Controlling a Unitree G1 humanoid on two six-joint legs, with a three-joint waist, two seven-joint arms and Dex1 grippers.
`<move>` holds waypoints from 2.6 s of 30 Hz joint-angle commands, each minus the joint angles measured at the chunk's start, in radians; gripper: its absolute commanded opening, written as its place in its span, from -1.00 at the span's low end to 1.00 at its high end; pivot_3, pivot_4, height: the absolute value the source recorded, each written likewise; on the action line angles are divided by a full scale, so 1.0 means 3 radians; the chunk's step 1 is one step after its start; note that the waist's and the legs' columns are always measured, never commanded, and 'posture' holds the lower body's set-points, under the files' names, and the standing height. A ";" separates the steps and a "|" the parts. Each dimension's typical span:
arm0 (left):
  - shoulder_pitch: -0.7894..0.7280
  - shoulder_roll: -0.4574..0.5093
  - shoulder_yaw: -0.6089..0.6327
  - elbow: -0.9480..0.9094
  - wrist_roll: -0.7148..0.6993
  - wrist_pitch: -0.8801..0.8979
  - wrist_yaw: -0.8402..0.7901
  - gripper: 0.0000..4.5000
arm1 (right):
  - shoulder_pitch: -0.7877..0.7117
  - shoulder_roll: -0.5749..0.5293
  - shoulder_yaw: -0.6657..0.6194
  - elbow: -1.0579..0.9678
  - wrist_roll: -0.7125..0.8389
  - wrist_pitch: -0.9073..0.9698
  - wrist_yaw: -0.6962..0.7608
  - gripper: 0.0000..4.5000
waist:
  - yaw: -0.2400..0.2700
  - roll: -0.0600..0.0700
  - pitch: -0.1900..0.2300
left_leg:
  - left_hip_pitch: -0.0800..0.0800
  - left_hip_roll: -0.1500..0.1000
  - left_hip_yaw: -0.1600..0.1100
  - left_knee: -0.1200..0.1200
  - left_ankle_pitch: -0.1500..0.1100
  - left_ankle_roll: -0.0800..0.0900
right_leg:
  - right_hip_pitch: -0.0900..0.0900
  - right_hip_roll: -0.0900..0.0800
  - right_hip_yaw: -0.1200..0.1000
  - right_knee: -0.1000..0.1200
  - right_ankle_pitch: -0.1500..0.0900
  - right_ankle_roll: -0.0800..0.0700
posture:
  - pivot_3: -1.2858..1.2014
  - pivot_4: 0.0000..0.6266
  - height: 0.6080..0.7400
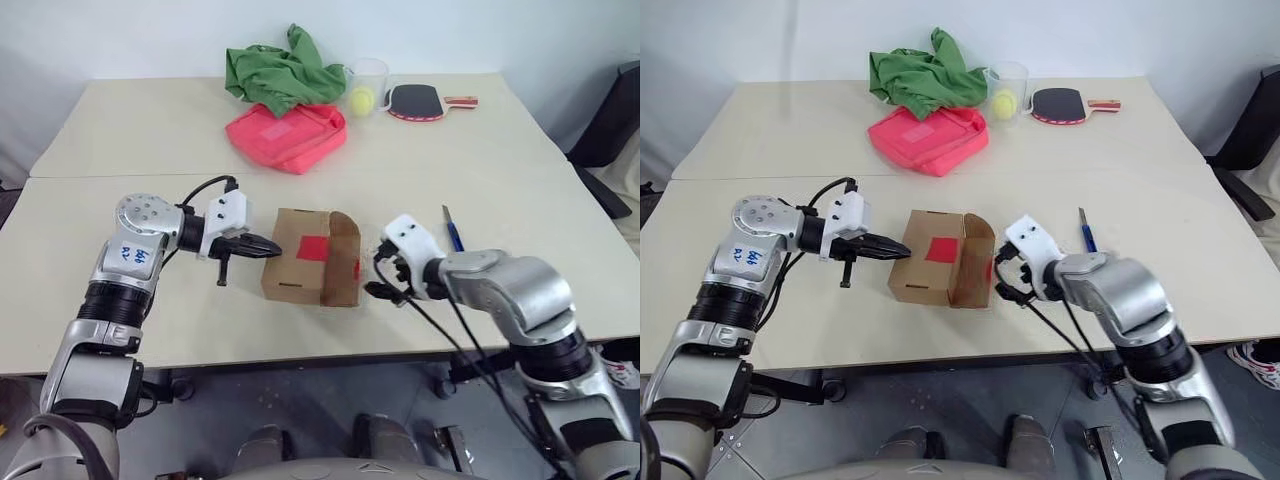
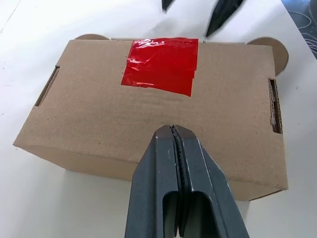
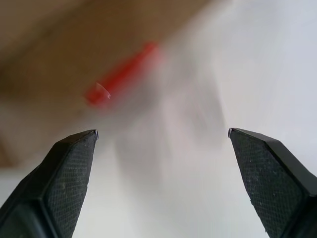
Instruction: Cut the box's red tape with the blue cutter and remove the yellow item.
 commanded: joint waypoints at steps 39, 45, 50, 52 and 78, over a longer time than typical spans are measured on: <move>0.0239 0.0133 -0.0117 0.0015 0.0106 0.0160 0.0014 -1.00 | -0.0361 0.1352 -0.1823 0.1726 0.1804 0.0584 -0.0937 0.97 | -0.0024 0.0006 -0.0001 | 0.0004 0.0001 0.0003 -0.0009 0.0001 -0.0001 | -0.0001 0.0000 0.0002 0.0001 0.0000 0.0000 | 0.03 -0.52 1.00; 0.0250 0.0143 -0.0112 -0.0025 0.0090 0.0172 0.0015 -1.00 | -0.0350 0.1418 -0.1852 0.1859 0.1815 0.0584 -0.1018 0.97 | -0.0049 0.0009 -0.0003 | 0.0011 0.0003 0.0005 -0.0015 0.0001 -0.0001 | 0.0000 0.0000 0.0006 0.0002 0.0000 0.0000 | 0.03 -0.52 1.00; 0.0261 0.0159 -0.0093 -0.0030 0.0082 0.0173 0.0013 -1.00 | -0.0318 0.1434 -0.1803 0.1938 0.1777 0.0584 -0.0966 0.97 | -0.0070 0.0012 -0.0005 | 0.0019 0.0007 0.0007 -0.0020 0.0001 -0.0001 | 0.0005 0.0000 0.0009 0.0002 0.0000 0.0000 | 0.03 -0.52 1.00; 0.0262 0.0160 -0.0086 -0.0034 0.0081 0.0177 0.0015 -1.00 | -0.0312 0.1443 -0.1777 0.1964 0.1759 0.0584 -0.0940 0.97 | -0.0075 0.0012 -0.0005 | 0.0023 0.0008 0.0008 -0.0022 0.0001 -0.0001 | 0.0007 0.0000 0.0010 0.0002 0.0000 0.0000 | 0.03 -0.52 1.00; 0.0256 0.0134 -0.0075 -0.0076 0.0058 0.0232 0.0029 -1.00 | -0.0352 0.1413 -0.1562 0.1988 0.1307 0.0314 -0.0398 -0.97 | -0.0077 0.0010 -0.0006 | 0.0031 0.0012 0.0014 -0.0025 0.0001 -0.0001 | 0.0011 -0.0002 0.0019 0.0000 0.0000 0.0000 | 0.03 -0.52 1.00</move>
